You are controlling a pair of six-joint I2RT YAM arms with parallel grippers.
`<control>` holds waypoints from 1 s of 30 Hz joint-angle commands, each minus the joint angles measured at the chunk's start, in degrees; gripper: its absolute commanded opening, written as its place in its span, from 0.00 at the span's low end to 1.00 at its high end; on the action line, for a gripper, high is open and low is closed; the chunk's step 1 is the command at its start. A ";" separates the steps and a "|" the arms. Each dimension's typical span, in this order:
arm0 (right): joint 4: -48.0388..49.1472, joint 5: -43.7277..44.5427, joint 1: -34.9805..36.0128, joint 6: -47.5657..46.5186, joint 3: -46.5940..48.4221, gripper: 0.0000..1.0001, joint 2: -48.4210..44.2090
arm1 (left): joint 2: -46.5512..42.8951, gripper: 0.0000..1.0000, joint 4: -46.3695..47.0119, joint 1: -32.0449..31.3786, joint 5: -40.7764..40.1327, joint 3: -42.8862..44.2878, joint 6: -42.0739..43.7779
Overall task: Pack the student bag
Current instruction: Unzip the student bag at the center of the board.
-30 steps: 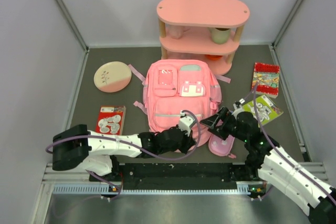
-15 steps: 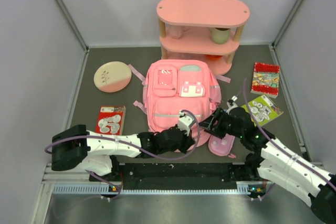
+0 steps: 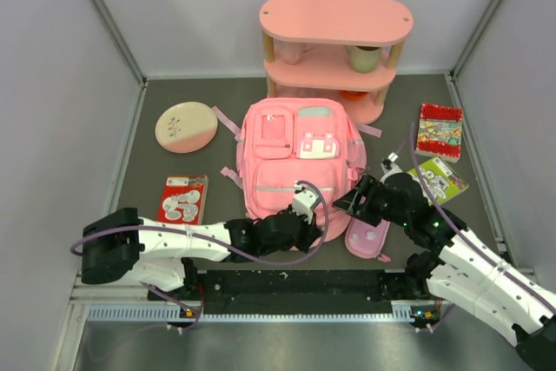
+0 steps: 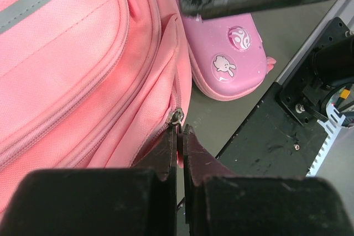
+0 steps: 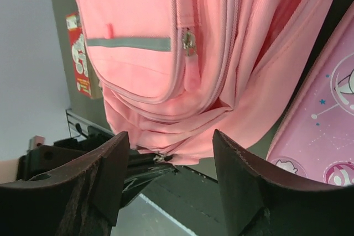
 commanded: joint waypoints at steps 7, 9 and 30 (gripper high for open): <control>7.38 -6.71 0.78 2.38 -2.80 0.61 6.17 | -2.75 0.00 5.30 0.23 -2.91 0.66 1.25; 11.07 -7.68 0.78 2.82 -3.24 0.59 7.85 | -2.75 0.00 5.48 0.23 -2.64 0.84 1.34; 6.16 -0.64 -13.36 -12.63 4.58 0.00 11.55 | -8.90 0.00 -9.89 0.23 -7.46 -8.56 -7.44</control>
